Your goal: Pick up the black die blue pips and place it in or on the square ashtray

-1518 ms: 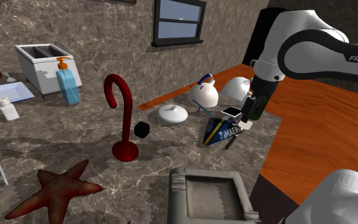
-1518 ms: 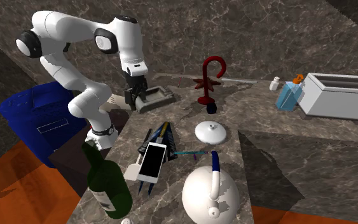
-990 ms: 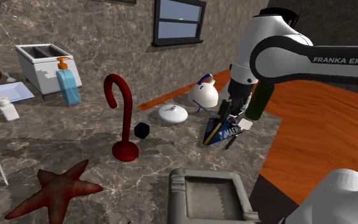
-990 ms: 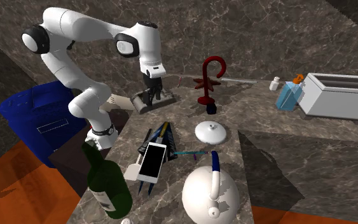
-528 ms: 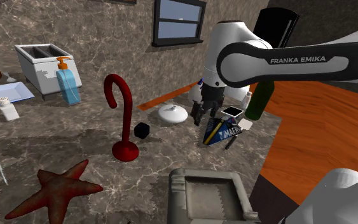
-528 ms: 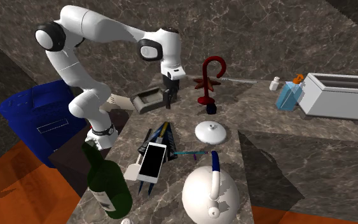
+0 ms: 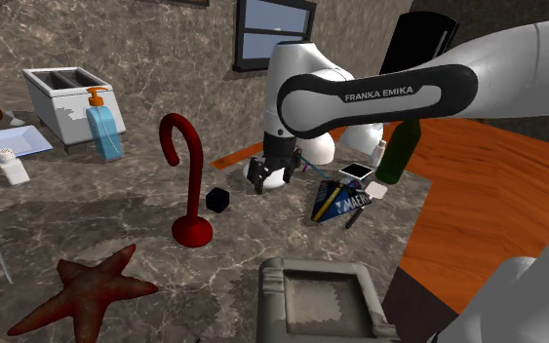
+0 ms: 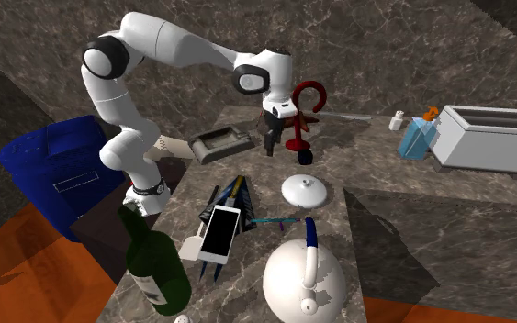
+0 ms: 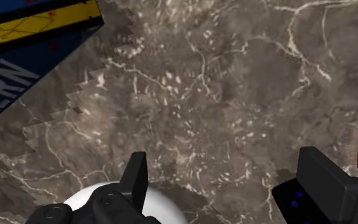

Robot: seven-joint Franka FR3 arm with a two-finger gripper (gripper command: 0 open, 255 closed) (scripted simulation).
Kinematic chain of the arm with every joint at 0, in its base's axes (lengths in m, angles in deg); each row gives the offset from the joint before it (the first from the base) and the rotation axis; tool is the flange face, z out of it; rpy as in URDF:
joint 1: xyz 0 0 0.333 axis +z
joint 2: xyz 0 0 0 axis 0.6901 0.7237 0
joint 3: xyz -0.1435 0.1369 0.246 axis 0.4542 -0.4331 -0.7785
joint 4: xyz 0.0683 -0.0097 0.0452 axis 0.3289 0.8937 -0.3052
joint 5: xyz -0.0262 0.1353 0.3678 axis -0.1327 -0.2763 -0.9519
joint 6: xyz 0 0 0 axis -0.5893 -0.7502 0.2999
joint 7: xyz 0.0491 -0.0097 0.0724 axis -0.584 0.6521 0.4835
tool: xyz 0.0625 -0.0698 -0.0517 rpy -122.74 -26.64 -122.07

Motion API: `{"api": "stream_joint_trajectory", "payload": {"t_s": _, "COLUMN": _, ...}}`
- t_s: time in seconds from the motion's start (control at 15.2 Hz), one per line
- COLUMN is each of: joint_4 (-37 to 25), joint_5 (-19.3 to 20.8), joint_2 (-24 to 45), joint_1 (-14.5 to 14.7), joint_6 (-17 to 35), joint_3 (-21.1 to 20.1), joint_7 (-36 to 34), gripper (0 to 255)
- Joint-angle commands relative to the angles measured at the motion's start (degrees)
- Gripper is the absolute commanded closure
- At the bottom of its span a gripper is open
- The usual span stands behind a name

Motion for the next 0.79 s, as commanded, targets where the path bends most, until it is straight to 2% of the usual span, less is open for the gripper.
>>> {"api": "stream_joint_trajectory", "payload": {"t_s": 0.0, "joint_4": -3.8, "joint_5": 0.8, "joint_2": 4.3, "joint_1": 0.5, "joint_6": 0.4, "joint_3": -0.8, "joint_7": -2.1, "gripper": 0}}
{"api": "stream_joint_trajectory", "payload": {"t_s": 0.66, "joint_4": -28.6, "joint_5": 6.0, "joint_2": 26.7, "joint_1": 5.8, "joint_6": -2.4, "joint_3": -2.2, "joint_7": -11.5, "gripper": 0}}
{"api": "stream_joint_trajectory", "payload": {"t_s": 0.73, "joint_4": -28.0, "joint_5": 6.0, "joint_2": 26.8, "joint_1": 5.8, "joint_6": -1.7, "joint_3": -2.1, "joint_7": -11.6, "gripper": 0}}
